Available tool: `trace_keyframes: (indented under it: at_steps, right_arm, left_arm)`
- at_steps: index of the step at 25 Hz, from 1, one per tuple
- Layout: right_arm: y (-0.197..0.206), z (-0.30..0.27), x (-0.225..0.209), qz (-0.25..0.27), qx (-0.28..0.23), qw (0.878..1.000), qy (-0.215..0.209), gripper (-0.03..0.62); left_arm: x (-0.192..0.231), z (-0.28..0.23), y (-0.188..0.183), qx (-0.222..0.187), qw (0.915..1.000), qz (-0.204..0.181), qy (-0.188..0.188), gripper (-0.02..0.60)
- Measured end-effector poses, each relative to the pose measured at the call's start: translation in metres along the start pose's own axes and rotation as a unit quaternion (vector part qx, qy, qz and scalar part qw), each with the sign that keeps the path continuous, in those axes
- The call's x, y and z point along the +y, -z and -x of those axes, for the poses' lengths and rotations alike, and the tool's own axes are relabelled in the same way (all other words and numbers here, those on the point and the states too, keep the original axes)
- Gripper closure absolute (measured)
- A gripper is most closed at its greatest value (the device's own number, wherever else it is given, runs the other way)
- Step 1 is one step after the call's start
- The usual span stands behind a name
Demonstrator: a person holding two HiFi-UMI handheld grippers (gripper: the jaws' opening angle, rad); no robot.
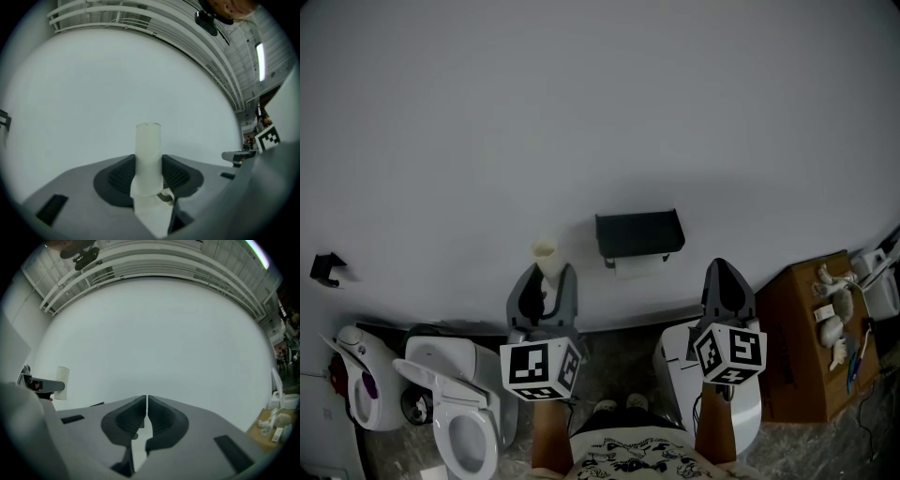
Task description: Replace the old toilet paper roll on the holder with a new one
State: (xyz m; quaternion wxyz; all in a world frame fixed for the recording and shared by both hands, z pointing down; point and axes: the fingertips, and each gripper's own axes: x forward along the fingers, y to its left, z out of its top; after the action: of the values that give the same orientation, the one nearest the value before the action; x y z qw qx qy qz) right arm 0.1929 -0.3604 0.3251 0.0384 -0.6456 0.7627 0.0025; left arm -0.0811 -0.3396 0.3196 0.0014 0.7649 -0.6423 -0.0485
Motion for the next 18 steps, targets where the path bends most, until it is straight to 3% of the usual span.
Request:
trace_keyframes:
  at_steps: [18]
  right_arm:
    - [-0.0013, -0.0032, 0.0016, -0.005, -0.001, 1.000, -0.001, 0.569]
  left_arm:
    - [-0.0007, -0.0033, -0.0029, -0.004, 1.0000, -0.007, 0.002, 0.400]
